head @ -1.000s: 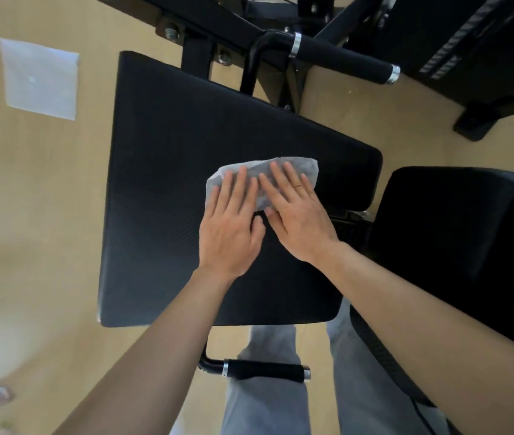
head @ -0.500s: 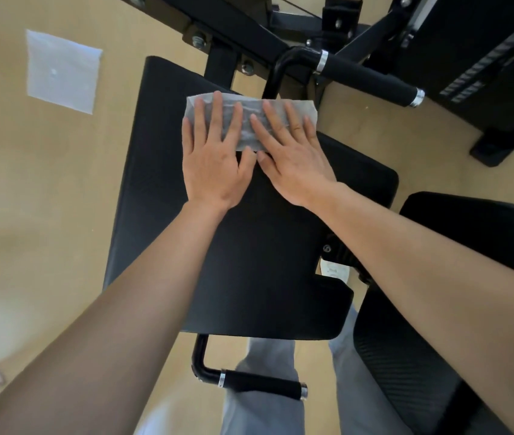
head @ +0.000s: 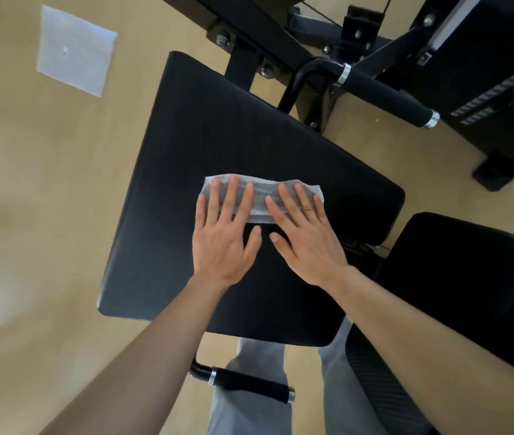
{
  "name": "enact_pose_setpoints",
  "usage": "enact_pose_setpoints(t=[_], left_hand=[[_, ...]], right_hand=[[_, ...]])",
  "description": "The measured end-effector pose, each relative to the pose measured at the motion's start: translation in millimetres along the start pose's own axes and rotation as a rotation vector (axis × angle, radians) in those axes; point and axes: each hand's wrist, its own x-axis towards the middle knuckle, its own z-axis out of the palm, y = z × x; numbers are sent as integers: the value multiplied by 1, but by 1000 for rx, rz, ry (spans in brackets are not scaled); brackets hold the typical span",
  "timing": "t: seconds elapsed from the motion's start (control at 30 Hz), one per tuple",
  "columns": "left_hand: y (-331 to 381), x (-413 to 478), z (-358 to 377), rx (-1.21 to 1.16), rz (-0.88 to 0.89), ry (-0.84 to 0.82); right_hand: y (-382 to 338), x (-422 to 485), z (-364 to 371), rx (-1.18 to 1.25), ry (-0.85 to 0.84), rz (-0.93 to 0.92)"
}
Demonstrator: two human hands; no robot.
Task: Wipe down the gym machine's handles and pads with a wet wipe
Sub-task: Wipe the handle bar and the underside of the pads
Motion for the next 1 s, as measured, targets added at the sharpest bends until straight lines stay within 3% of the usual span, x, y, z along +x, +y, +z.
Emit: enact_pose_setpoints(t=[0.43, 0.53, 0.73, 1.0], left_hand=[[-48, 138, -64, -89, -352, 84], [-51, 146, -68, -75, -327, 85], [-29, 90, -43, -16, -116, 47], [-38, 127, -63, -22, -163, 31]], right_hand=[[-13, 152, -86, -56, 53, -58], [-9, 152, -85, -71, 62, -82], [0, 99, -56, -102, 78, -36], [-5, 112, -62, -75, 71, 1]])
